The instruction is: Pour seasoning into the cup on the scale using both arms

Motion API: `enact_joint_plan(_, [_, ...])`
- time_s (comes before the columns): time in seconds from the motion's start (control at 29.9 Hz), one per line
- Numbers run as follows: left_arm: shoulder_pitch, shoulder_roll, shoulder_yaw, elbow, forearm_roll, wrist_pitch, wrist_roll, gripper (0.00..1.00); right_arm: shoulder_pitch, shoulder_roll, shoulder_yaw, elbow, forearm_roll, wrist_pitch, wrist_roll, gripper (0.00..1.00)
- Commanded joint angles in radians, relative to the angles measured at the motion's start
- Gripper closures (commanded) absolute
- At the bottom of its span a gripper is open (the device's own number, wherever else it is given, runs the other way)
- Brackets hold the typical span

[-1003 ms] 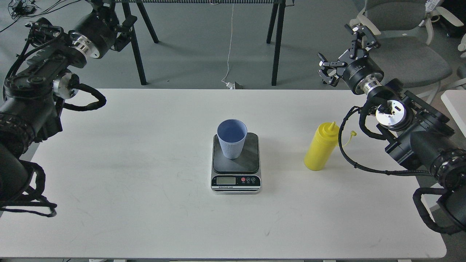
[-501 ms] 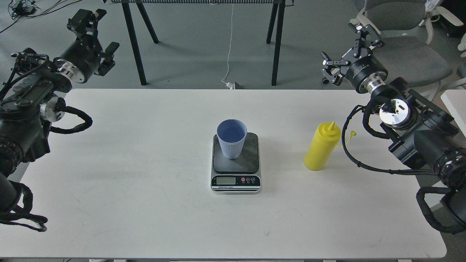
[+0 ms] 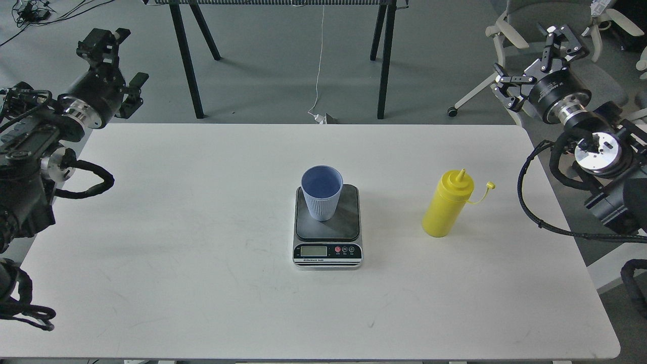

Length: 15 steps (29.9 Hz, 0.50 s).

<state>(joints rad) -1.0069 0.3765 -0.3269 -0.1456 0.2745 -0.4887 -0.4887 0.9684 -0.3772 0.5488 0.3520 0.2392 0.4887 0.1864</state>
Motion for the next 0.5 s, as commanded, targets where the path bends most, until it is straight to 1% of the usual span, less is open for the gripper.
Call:
enact_joint_plan(0.0, [-0.001,0.005,0.002,0.000,0.002,0.000,0.000,0.01,-0.020,-0.042,0.000,0.002,0.000,0.000,-0.002,0.02])
enact_joint_plan(0.33, [-0.015,0.002,0.000,-0.002,0.002,0.000,0.000,0.01,-0.092,-0.147,0.008,0.056,0.002,0.000,0.001,0.02])
enact_joint_plan(0.47, [-0.016,-0.001,-0.001,-0.002,0.002,0.000,0.000,0.01,-0.109,-0.154,0.014,0.061,0.003,0.000,0.004,0.02])
